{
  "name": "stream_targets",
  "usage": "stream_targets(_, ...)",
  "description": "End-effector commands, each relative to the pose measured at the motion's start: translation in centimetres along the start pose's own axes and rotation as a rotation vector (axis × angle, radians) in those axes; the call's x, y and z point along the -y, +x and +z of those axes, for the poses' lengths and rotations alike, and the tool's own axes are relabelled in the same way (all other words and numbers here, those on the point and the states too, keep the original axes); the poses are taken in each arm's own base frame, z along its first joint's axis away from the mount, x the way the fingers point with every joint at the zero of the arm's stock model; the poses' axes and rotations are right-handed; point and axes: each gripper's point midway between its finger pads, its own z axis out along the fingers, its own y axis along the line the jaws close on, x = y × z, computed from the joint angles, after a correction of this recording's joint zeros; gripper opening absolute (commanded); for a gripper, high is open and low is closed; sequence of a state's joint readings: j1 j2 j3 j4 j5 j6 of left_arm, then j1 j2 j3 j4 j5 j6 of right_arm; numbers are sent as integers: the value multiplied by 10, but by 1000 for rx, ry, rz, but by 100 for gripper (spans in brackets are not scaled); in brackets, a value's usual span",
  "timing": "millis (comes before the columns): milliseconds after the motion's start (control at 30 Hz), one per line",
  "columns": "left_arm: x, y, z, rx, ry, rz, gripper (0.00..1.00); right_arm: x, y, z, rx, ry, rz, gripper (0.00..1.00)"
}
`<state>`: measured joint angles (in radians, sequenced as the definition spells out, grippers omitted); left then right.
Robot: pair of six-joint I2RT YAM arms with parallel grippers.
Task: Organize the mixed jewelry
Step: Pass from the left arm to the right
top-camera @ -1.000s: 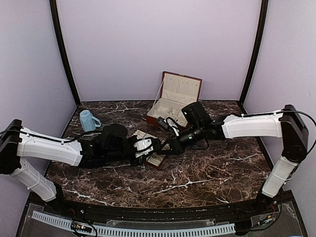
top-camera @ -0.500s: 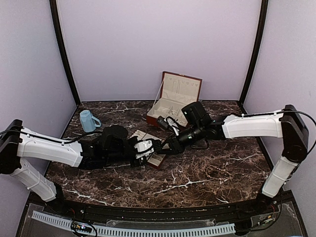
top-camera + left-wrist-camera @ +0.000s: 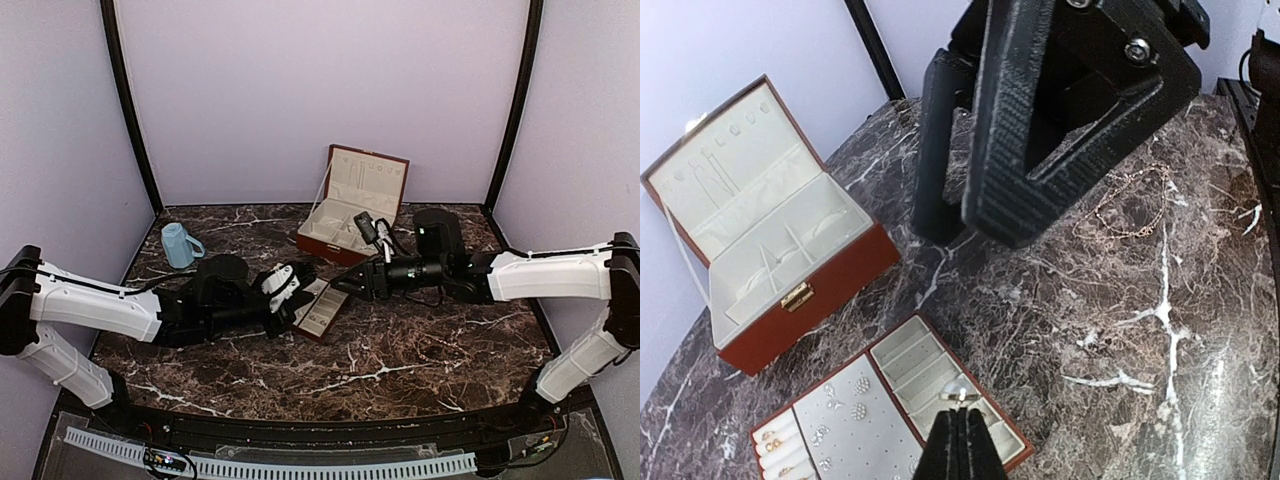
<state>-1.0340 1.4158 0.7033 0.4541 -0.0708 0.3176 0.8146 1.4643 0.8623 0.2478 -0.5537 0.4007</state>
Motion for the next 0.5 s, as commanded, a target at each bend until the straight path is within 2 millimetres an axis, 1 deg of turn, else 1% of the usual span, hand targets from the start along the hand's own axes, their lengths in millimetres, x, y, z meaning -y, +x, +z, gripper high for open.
stream_targets(0, -8, -22, -14, 118, 8, -201, 0, -8, -33, -6, 180, -7, 68, 50)
stream_targets(67, -8, -24, -16, 143, 16, -249, 0, -9, -33, -2, 180, -7, 85, 49)
stream_targets(167, -8, -21, -19, 155, 15, -303, 0, -15, -32, 7, 155, -28, 95, 46)
stream_targets(233, -8, -21, -21, 167, 15, -321, 0, -20, -28, 14, 128, -54, 101, 44)
stream_targets(367, -9, -24, -25, 194, 11, -326, 0, -30, -28, 22, 109, -93, 105, 43)
stream_targets(467, -11, -26, -28, 208, 6, -327, 0, -32, -28, 28, 98, -101, 110, 43)
